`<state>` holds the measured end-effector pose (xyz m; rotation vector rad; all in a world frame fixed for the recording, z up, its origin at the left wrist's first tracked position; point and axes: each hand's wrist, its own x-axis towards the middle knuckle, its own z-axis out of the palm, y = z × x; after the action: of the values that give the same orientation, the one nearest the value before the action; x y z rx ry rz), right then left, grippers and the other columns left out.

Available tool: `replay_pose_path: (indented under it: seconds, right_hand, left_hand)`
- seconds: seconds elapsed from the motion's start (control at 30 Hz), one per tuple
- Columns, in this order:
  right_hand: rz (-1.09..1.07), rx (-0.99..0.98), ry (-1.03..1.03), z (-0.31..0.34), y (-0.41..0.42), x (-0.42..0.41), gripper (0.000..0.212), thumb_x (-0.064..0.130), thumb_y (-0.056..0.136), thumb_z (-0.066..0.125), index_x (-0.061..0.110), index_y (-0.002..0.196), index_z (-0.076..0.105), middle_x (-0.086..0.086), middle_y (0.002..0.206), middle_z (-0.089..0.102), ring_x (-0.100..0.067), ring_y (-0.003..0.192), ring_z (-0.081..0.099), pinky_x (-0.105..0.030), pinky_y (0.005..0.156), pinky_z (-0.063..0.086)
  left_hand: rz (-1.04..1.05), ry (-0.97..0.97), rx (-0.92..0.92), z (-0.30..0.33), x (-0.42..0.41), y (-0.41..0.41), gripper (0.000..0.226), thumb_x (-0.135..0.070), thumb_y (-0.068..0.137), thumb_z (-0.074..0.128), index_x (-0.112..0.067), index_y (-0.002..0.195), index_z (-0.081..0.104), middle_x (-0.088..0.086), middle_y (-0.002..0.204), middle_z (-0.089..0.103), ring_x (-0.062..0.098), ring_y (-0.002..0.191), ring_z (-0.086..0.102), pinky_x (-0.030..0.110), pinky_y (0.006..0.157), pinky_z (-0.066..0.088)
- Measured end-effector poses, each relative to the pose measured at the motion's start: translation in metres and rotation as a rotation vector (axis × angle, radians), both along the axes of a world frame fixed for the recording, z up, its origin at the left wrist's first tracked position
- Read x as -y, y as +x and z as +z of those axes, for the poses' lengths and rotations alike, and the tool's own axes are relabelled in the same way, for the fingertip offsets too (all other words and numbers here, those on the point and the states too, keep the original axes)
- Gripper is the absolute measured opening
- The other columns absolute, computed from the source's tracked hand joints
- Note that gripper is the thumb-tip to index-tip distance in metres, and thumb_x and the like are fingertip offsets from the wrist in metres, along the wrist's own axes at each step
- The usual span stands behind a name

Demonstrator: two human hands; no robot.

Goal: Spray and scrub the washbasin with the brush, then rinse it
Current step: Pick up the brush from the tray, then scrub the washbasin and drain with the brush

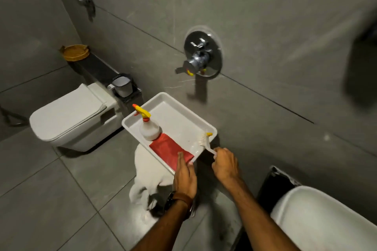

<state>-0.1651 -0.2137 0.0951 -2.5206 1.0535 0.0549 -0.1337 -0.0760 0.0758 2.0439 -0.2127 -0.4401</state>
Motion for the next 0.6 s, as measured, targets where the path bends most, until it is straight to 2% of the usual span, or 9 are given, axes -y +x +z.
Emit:
replay_pose_path:
  seconds: [0.07, 0.2, 0.4, 0.6]
  right_hand:
    - [-0.046, 0.022, -0.014, 0.011, -0.036, 0.002, 0.032, 0.01, 0.091, 0.059, 0.02, 0.12, 0.069, -0.008, 0.114, 0.066, -0.033, 0.107, 0.068, -0.04, 0.086, 0.055]
    - [-0.165, 0.065, -0.069, 0.036, -0.115, 0.004, 0.039, 0.016, 0.094, 0.06, 0.028, 0.131, 0.065, -0.004, 0.118, 0.067, -0.031, 0.109, 0.068, -0.039, 0.085, 0.055]
    - [-0.347, 0.123, -0.137, 0.069, -0.232, 0.001, 0.037, 0.018, 0.093, 0.059, 0.032, 0.126, 0.066, -0.001, 0.114, 0.069, -0.03, 0.105, 0.069, -0.04, 0.083, 0.055]
    - [-0.531, 0.024, -0.113, 0.073, -0.348, -0.004, 0.041, 0.016, 0.094, 0.05, 0.032, 0.129, 0.064, 0.0, 0.125, 0.067, -0.03, 0.114, 0.066, -0.041, 0.09, 0.052]
  left_hand:
    - [-0.062, -0.015, 0.019, 0.008, 0.007, -0.022, 0.054, -0.021, 0.104, 0.039, -0.01, 0.154, 0.023, 0.007, 0.16, 0.029, 0.023, 0.147, 0.03, 0.025, 0.116, 0.021]
    - [-0.204, -0.041, 0.035, 0.023, 0.022, -0.073, 0.052, -0.021, 0.104, 0.039, -0.009, 0.153, 0.027, 0.008, 0.16, 0.03, 0.02, 0.147, 0.029, 0.024, 0.117, 0.018]
    - [-0.349, -0.06, 0.037, 0.035, 0.042, -0.153, 0.049, -0.027, 0.103, 0.041, -0.012, 0.15, 0.036, 0.006, 0.156, 0.038, 0.02, 0.144, 0.035, 0.03, 0.118, 0.024]
    - [-0.526, -0.004, 0.099, 0.03, 0.056, -0.21, 0.049, -0.026, 0.103, 0.043, -0.008, 0.148, 0.038, 0.012, 0.154, 0.042, 0.025, 0.142, 0.039, 0.033, 0.117, 0.027]
